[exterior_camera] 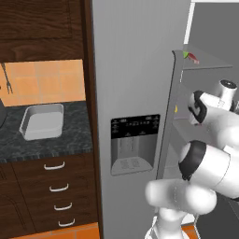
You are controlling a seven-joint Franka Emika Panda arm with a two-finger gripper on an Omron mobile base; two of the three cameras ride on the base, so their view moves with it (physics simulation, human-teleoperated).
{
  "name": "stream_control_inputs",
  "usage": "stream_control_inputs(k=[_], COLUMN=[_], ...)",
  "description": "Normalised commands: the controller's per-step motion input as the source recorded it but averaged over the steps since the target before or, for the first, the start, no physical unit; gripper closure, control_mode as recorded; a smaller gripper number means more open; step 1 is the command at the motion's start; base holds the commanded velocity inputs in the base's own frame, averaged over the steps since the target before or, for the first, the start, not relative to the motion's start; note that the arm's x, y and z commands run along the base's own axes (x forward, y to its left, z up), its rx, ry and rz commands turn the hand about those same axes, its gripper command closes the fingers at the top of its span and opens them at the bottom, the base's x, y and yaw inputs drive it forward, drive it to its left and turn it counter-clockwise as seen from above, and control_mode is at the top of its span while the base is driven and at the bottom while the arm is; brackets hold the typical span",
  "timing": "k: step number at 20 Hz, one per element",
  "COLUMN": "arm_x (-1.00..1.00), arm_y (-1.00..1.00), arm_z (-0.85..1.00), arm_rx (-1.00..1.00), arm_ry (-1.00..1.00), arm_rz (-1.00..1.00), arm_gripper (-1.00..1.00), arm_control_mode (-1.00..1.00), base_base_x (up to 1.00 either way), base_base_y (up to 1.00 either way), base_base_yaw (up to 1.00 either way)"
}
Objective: Place one lemon wedge and one steak in each tupperware on the nearby counter, to pack two identical lunches.
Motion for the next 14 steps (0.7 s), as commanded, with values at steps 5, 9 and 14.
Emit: stream_control_inputs(k=[5, 9, 14], arm_x=[-1.00, -1.00, -0.89], arm_y=[0.43, 0.86, 1.00], arm_z=[0.77, 0.66, 0.33], arm_rx=[0.21, 0.11, 0.06], arm_ry=[0.00, -0.15, -0.08], arm_rz=[-0.04, 0.00, -0.04], arm_gripper=[1.00, 1.00, 1.00], arm_control_mode=[-1.00, -1.00, -1.00], base_base_x=[0.00, 0.00, 0.00], base_base_y=[0.00, 0.00, 0.00], base_base_yaw=[0.00, 0.00, 0.00])
